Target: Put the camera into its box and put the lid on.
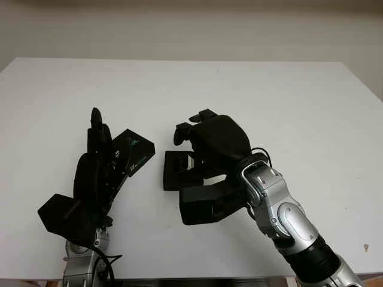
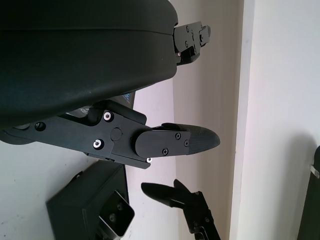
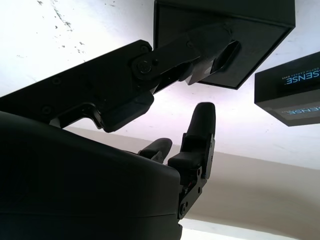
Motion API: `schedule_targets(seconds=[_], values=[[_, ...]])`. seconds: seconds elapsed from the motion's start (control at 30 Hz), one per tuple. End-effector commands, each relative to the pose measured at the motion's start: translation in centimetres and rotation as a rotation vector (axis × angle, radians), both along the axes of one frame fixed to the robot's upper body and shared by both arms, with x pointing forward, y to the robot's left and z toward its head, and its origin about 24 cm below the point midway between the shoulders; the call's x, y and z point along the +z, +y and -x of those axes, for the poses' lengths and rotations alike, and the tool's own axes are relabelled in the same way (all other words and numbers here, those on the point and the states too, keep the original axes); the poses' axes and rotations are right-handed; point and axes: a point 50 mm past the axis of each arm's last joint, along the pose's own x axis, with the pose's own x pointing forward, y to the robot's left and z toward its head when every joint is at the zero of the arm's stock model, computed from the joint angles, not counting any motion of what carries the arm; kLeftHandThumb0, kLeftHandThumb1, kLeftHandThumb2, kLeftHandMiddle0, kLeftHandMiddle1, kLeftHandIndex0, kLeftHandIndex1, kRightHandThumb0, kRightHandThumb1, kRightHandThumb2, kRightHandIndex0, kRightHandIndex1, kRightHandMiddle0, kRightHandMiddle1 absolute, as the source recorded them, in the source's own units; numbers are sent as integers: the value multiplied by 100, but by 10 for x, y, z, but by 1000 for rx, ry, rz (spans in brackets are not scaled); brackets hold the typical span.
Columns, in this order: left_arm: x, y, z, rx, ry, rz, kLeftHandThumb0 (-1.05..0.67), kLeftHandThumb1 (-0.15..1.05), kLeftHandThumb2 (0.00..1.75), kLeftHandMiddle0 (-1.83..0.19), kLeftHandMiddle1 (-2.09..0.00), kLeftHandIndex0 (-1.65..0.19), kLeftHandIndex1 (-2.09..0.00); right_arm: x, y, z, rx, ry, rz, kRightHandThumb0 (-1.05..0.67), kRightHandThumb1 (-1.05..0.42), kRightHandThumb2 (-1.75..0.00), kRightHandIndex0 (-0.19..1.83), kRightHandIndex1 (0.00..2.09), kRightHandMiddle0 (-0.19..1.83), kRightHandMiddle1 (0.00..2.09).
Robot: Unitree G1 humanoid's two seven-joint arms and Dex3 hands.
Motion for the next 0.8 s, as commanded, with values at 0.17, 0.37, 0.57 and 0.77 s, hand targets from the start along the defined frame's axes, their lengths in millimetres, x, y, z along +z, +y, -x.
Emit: schedule_targets(seconds=[0.17,0.37,0.57,0.77], values=[[4,1,0,-3,-15,-4,-51,105,37,14,-5,17,-5,-5,0,-2,-25,-33,-16,-75,-88,-5,31,58,38,130],[4,1,1,-2,-16,-1,-50,105,36,14,-5,18,-5,-11,0,-5,-37,-28,6,-71,-89,-6,29,64,36,132],[4,2,1,1,-13,0,-52,105,35,14,-6,17,-6,-14,-1,-6,-42,-24,19,-73,-89,-5,24,75,37,126],[4,1,1,0,-18,0,-51,105,36,14,-5,17,-6,-15,-2,-7,-45,-3,39,-76,-89,-5,21,77,35,120]])
